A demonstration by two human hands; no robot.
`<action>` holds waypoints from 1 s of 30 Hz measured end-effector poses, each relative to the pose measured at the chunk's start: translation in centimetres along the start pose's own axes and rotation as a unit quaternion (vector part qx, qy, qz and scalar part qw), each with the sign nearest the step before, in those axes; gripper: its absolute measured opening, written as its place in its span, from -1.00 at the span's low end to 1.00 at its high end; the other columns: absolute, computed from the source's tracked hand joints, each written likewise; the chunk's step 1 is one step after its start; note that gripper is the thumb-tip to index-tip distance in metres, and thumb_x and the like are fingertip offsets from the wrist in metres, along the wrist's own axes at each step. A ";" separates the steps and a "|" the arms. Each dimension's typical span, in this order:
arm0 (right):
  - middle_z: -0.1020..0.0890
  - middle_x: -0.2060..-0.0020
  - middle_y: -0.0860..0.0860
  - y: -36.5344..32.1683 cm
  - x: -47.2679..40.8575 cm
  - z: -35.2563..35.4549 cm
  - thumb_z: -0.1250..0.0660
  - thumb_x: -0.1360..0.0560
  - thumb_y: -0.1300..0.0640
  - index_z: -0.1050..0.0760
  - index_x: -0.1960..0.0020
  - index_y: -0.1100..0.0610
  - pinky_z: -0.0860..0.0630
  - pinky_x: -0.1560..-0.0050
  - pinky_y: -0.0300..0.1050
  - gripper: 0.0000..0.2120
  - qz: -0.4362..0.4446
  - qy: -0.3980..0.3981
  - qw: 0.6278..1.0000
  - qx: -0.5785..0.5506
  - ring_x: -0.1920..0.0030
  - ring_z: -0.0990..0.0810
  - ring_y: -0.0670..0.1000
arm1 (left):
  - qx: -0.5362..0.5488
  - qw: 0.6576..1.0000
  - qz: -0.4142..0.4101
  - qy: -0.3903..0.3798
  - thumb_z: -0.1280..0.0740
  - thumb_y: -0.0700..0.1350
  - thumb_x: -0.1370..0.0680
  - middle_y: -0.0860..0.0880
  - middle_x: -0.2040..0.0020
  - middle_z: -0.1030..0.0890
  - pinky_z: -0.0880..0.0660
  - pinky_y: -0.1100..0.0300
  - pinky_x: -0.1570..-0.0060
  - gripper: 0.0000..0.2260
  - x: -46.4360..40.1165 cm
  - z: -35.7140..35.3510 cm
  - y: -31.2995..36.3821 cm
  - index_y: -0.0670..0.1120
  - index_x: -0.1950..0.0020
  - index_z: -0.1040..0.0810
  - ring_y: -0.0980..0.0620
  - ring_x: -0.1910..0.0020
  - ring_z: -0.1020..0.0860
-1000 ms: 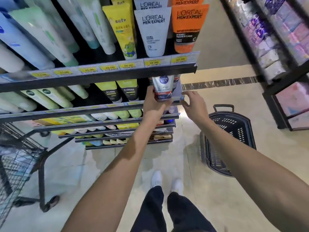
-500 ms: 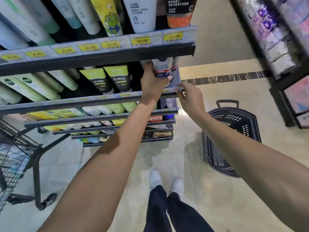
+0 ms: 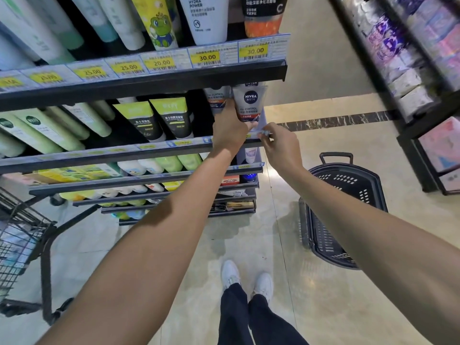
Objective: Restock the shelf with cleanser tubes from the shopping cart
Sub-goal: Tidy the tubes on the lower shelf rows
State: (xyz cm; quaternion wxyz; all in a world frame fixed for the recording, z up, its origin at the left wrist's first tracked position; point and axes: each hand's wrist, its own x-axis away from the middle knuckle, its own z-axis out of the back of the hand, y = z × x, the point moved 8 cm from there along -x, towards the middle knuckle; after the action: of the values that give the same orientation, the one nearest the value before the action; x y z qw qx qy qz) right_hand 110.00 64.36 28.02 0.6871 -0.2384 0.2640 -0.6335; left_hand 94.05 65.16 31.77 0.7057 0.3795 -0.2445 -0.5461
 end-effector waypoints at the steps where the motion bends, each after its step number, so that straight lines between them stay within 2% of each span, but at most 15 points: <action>1: -0.69 -0.12 0.04 0.0 0.0 0.0 -0.34 -0.66 0.07 -0.58 -0.25 0.09 -0.38 0.07 -0.17 -0.80 -0.001 0.001 1.000 -0.003 0.03 -0.52 -0.01 | -0.003 1.000 -0.004 -0.001 -0.61 -0.05 -0.43 -0.04 -0.22 -0.67 -0.59 0.03 -0.23 -0.48 0.1 -0.1 0.0 -0.07 -0.30 -0.47 -0.05 -0.22 -0.65; 5: -0.70 -0.11 0.03 0.0 0.1 0.1 -0.34 -0.66 0.05 -0.59 -0.25 0.09 -0.43 0.02 -0.14 -0.79 0.002 0.007 1.000 -0.006 -0.05 -0.60 0.04 | -0.015 1.000 -0.016 0.004 -0.60 -0.03 -0.44 -0.05 -0.18 -0.69 -0.62 -0.02 -0.19 -0.50 0.3 -0.3 -0.1 -0.09 -0.26 -0.47 -0.07 -0.18 -0.66; 16: -0.70 -0.10 0.04 -0.8 0.2 0.7 -0.36 -0.65 0.09 -0.60 -0.23 0.10 -0.57 -0.05 -0.01 -0.81 -0.006 -0.015 1.000 0.005 -0.05 -0.62 0.07 | -0.075 0.997 -0.010 -0.010 -0.56 0.04 -0.48 -0.07 -0.20 -0.66 -0.62 -0.03 -0.13 -0.52 0.4 -0.9 -0.2 -0.09 -0.28 -0.45 -0.11 -0.17 -0.66; 21: -0.68 -0.10 0.03 -1.6 1.0 1.3 -0.37 -0.64 0.03 -0.54 -0.28 0.07 -0.59 -0.06 0.03 -0.76 -0.011 -0.045 0.999 0.013 -0.07 -0.61 0.08 | -0.073 0.997 0.003 -0.039 -0.51 -0.03 -0.52 -0.06 -0.19 -0.67 -0.61 -0.07 -0.16 -0.62 1.3 0.5 0.2 -0.06 -0.26 -0.47 -0.11 -0.16 -0.65; 27: -0.62 -0.30 0.01 -4.5 4.7 4.7 -0.37 -0.64 -0.01 -0.39 -0.47 -0.01 -0.60 -0.16 0.06 -0.57 0.017 -0.084 0.995 0.047 -0.20 -0.62 0.09 | -0.178 0.980 0.007 -0.091 -0.42 0.07 -0.60 -0.13 -0.37 -0.54 -0.55 -0.09 -0.21 -0.51 6.5 5.8 0.7 -0.03 -0.48 -0.39 -0.17 -0.32 -0.54; 30: -0.59 -0.33 0.04 -7.2 7.5 6.0 -0.31 -0.66 0.00 -0.35 -0.50 -0.03 -0.58 -0.13 0.00 -0.58 0.062 -0.125 0.986 0.086 -0.23 -0.59 0.08 | -0.244 0.966 0.006 -0.090 -0.32 0.15 -0.65 -0.14 -0.34 -0.55 -0.58 -0.05 -0.14 -0.50 10.8 9.9 1.0 -0.05 -0.51 -0.38 -0.16 -0.24 -0.59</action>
State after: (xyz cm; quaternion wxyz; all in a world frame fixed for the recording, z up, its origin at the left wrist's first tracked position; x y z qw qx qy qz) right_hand 109.09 56.25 36.80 0.7708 -0.2388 0.1350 -0.5750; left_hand 90.16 52.33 37.72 0.7555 0.1435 -0.1687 -0.6166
